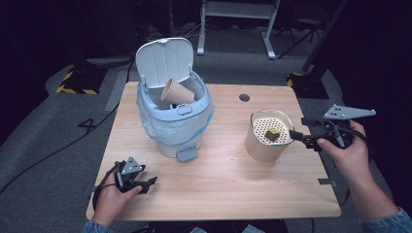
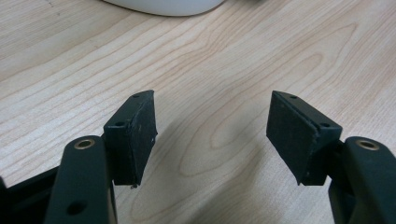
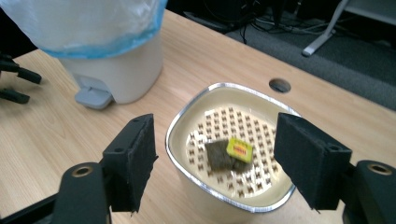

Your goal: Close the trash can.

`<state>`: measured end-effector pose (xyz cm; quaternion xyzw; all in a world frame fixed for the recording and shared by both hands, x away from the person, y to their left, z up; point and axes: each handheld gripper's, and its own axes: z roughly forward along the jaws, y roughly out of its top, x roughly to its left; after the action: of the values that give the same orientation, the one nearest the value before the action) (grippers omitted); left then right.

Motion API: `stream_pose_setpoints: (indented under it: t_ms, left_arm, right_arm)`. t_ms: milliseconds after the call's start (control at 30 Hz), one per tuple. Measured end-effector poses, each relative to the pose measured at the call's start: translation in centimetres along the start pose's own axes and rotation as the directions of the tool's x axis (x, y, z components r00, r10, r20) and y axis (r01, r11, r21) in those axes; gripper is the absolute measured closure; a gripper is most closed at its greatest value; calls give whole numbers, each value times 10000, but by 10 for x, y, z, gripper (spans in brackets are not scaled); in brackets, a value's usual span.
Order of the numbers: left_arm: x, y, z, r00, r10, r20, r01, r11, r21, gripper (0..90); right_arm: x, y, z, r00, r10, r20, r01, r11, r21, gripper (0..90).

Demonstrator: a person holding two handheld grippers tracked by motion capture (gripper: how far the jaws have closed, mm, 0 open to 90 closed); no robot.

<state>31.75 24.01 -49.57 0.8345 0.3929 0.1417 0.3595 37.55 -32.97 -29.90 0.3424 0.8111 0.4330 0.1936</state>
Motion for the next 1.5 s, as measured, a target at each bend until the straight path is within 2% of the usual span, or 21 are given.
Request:
stream_pose_setpoints:
  t_ms: [67,133,167,300,467,567,600,700,800,900,1100,1267,1333,1500]
  left_arm:
    - [1,1,0,10000,-25,-24,25,10000,1,335]
    - [2,4,-2,10000,-37,11,37,10000,-40,336]
    - [2,5,-3,9998,-186,79,187,9998,-100,339]
    - [3,18,-16,9986,-437,311,455,9971,-616,357]
    - [7,35,-35,9993,-49,365,88,9941,-1080,396]
    - [13,49,-49,9971,272,710,-165,9891,-1466,424]
    - [15,52,-52,9963,259,818,-125,9871,-1599,446]
    - [21,64,-64,9937,532,988,-329,9798,-1975,466]
    - [24,78,-79,9901,522,1303,-205,9720,-2343,480]
    - [26,94,-93,9877,674,1410,-269,9621,-2715,504]
    - [31,133,-121,9774,1251,1703,-635,9425,-3281,543]
    - [39,156,-133,9714,1491,1847,-740,9295,-3613,548]
    - [43,162,-137,9682,1492,2006,-636,9230,-3795,549]
    - [52,177,-147,9685,1524,1969,-599,9102,-4097,555]
  right_arm:
    - [-2,-12,1,9997,134,194,-136,9998,108,300]
    - [-3,-22,2,9991,382,167,-383,9992,81,291]
    - [-3,-27,3,9989,455,143,-455,9990,26,288]
    - [-3,-46,5,9983,576,102,-575,9982,-145,264]
    - [-2,-75,13,9977,682,-30,-683,9976,-132,302]
    - [-1,-91,20,9975,708,-44,-707,9975,3,319]
    - [-1,-95,22,9976,690,-55,-690,9976,14,330]
    - [4,-105,27,9995,301,-7,-301,9995,48,408]
    - [11,-118,38,9998,-32,-202,34,9999,110,402]
    - [15,-131,49,9996,149,-227,-143,9995,283,406]
    - [18,-152,68,9964,596,-596,-564,9969,550,427]
    - [23,-164,81,9958,497,-775,-431,9955,839,408]
    - [25,-167,85,9962,402,-770,-330,9952,925,399]
    - [27,-175,93,9976,257,-641,-191,9946,1022,382]
